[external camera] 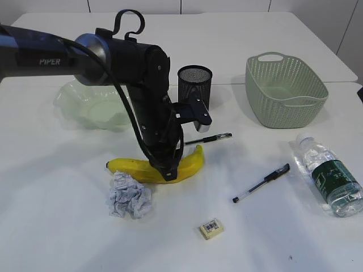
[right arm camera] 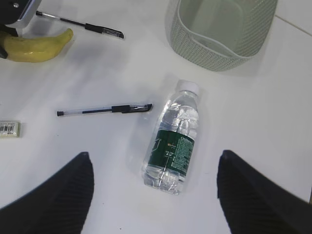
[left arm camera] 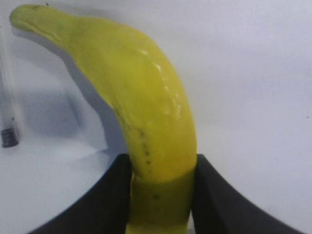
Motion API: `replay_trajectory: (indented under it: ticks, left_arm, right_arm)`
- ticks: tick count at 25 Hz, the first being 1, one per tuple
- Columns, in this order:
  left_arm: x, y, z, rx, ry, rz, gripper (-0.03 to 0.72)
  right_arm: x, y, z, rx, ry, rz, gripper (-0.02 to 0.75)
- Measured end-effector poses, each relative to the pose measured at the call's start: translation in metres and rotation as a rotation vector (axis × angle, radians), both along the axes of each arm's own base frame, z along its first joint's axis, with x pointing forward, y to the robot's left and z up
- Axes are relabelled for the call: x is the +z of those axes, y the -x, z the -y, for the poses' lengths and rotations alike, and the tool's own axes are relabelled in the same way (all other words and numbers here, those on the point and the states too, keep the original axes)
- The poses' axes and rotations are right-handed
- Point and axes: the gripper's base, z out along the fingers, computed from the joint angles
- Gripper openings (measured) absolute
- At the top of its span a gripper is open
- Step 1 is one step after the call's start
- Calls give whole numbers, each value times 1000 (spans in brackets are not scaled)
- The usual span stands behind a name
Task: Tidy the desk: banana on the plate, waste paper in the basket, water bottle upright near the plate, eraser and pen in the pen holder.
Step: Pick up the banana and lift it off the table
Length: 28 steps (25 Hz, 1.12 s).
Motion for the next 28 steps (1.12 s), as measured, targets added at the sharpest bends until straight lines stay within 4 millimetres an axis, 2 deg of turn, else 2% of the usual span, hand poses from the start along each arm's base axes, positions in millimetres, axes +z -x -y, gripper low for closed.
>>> replay_trajectory:
  ticks: [17,28]
  left_arm:
    - [29,-10,9,81,56,13,248]
    - [31,-10,10,91,64,7,248]
  right_arm:
    - [1,-1,0,1,-3,11,586]
    - [1,-1,0,2,-4,15,585]
